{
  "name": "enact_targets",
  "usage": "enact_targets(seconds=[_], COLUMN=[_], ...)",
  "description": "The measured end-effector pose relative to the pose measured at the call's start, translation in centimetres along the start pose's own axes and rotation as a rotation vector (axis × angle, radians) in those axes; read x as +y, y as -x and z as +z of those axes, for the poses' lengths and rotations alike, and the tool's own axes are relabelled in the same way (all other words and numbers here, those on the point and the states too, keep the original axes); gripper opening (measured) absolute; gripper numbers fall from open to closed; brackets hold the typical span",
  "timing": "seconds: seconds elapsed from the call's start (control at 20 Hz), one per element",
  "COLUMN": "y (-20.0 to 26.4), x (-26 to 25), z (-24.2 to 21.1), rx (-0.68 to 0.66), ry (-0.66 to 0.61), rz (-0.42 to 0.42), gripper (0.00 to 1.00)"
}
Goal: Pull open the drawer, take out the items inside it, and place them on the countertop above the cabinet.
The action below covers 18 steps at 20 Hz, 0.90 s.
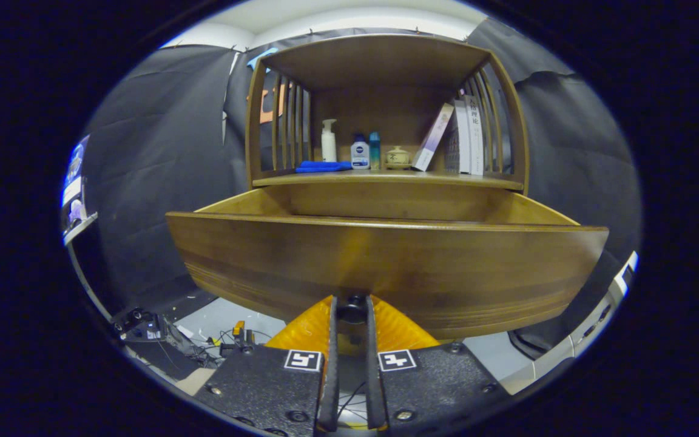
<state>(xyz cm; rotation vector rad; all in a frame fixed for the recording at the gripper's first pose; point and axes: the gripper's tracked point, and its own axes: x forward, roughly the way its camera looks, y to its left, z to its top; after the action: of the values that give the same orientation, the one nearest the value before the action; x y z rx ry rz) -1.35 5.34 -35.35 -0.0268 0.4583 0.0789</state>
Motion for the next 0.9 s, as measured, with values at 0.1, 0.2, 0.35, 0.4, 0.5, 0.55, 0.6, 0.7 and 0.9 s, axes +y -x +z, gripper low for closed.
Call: enact_targets(seconds=[0.1,0.2,0.35,0.4,0.5,0.55,0.6,0.7,0.9], y=[0.9,2.4,4.6,5.1,5.4,5.4,5.4,5.1,3.2], x=[-0.2,0.2,0.6,0.8,0.6,0.3,0.0,-0.8,-2.1], z=[0.1,0.7,2.5,3.7,6.0,7.1,8.3,10.2,13.4], rx=[0.001,-0.027,-0.046,-0.057,-0.064,-0.068,-0.071,-0.079,-0.061], ry=[0.021,0.052,0.068,0.052,0.044,0.044,0.048,0.052,0.097], rz=[-0.017,-0.004,0.037,0.056,0.082,0.088,0.097,0.100,0.099], gripper=[0.28,0.34,0.48,0.53,0.63,0.65,0.66,0.71,0.76])
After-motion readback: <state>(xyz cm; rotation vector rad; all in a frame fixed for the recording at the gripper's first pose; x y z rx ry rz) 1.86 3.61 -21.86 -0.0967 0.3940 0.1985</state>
